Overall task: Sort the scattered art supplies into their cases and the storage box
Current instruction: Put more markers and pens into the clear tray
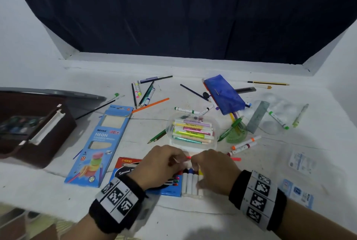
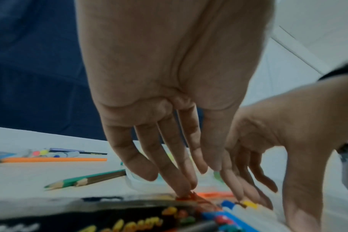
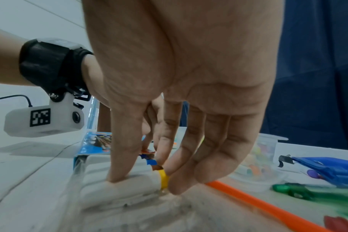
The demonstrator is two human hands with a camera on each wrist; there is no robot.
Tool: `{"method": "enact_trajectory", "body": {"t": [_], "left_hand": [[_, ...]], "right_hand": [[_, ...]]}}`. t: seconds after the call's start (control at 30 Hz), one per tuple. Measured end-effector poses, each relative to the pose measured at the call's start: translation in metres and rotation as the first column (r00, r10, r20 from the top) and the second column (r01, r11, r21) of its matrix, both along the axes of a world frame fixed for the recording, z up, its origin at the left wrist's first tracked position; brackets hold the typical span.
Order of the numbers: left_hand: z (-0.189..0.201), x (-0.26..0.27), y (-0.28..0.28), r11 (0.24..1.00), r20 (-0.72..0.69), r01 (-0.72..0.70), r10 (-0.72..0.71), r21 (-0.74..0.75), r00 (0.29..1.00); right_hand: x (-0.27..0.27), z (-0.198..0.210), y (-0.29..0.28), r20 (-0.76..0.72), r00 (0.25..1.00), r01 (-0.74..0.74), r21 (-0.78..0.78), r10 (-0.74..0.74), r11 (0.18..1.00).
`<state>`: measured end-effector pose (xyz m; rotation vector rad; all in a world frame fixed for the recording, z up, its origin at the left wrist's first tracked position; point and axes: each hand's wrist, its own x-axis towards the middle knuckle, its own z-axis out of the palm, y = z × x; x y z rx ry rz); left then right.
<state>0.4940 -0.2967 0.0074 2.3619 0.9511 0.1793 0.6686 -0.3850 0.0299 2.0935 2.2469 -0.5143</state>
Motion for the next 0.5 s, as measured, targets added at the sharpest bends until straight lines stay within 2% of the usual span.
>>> {"method": "enact_trajectory", "body": {"t": [0.13, 0.23, 0.33, 0.43, 0.5], "left_hand": [[0.013, -0.021, 0.000, 0.997, 0.112, -0.063, 0.068, -0.048, 0.991], [0.026, -0.037, 0.009, 0.977, 0.238, -0.211, 0.214, -0.038, 0.947], [0.036, -0.054, 0.029, 0.927, 0.360, -0.376, 0.357, -0.021, 0.862], [0.033, -0.072, 0.073, 0.857, 0.421, -0.515, 0.463, 0.012, 0.780], [0.029, -0.082, 0.110, 0.821, 0.430, -0.569, 0.502, 0.034, 0.750]], "right_hand": [[-0.001, 0.001, 0.008, 0.015, 0.999, -0.038, -0.033, 0.038, 0.999], [0.000, 0.001, 0.014, 0.006, 0.997, -0.080, -0.040, 0.081, 0.996], [-0.004, 0.004, 0.024, -0.097, 0.992, -0.079, 0.029, 0.081, 0.996], [-0.020, 0.006, 0.041, -0.251, 0.965, -0.035, 0.136, 0.068, 0.990], [-0.035, 0.005, 0.056, -0.343, 0.936, -0.029, 0.156, 0.082, 0.987]]}}
